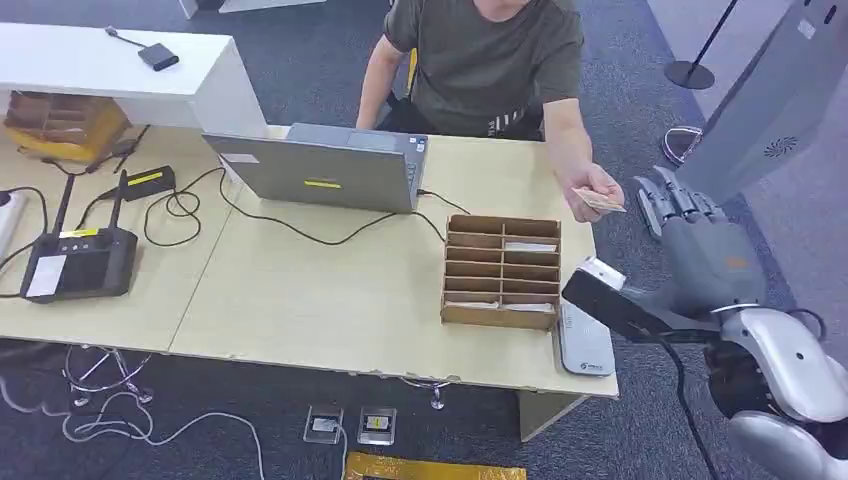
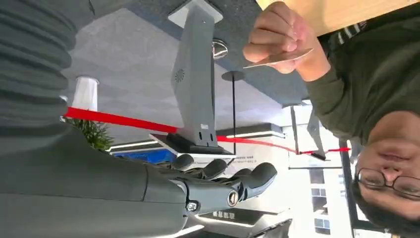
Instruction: Pass the card to the sensor for recognition and then transmit it.
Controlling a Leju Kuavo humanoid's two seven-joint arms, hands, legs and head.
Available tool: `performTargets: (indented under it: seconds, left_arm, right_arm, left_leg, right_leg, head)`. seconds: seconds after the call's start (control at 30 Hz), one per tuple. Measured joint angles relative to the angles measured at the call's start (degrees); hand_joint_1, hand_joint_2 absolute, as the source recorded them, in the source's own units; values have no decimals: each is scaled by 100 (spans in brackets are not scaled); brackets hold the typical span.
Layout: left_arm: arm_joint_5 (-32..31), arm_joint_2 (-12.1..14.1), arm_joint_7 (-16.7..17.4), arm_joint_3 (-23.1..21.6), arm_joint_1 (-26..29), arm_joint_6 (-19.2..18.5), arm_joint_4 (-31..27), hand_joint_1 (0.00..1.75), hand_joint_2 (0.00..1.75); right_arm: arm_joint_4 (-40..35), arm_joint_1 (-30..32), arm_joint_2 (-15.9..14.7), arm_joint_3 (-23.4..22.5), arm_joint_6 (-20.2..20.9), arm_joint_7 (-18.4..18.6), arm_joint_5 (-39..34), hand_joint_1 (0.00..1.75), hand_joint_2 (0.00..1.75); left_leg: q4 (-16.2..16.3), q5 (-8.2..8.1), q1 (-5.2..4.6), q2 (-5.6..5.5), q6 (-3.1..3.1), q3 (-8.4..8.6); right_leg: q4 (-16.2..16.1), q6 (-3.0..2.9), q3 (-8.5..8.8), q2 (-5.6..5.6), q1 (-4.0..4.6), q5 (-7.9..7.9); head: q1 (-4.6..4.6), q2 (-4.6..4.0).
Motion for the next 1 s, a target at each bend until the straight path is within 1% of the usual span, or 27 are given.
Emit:
performTargets:
  seconds: [0.87,0.9,0.93,0.97,1.0]
  left_arm:
    - [-2,0,2,0,0,2,0,0,0]
    - [-62,0,22,0,0,-9,0,0,0]
    - [-198,2,81,-13,-1,-52,0,0,0]
    - [-284,4,127,-59,-3,-92,0,0,0]
    - [-324,9,153,-96,-2,-120,0,0,0]
  right_arm:
    - [85,-24,28,15,0,0,18,0,175]
    - [85,-22,28,15,88,0,136,0,175]
    - [87,26,31,-15,294,0,418,0,175]
    - [92,168,37,-111,372,2,681,0,175]
    - [101,331,37,-217,334,4,814,0,175]
  left_leg:
    - [0,0,0,0,0,0]
    - [0,0,0,0,0,0]
    - [0,0,0,0,0,3]
    - [0,0,3,-5,0,3]
    - [0,0,2,-12,0,0]
  right_leg:
    - [0,0,0,0,0,0]
    - [0,0,0,0,0,0]
    - [-1,0,-1,0,0,0]
    - [-1,0,3,-6,3,0]
    - [-1,0,3,-13,2,0]
  head:
    - [2,0]
    - [0,0]
    - [-2,0]
    - [2,0]
    - [11,0]
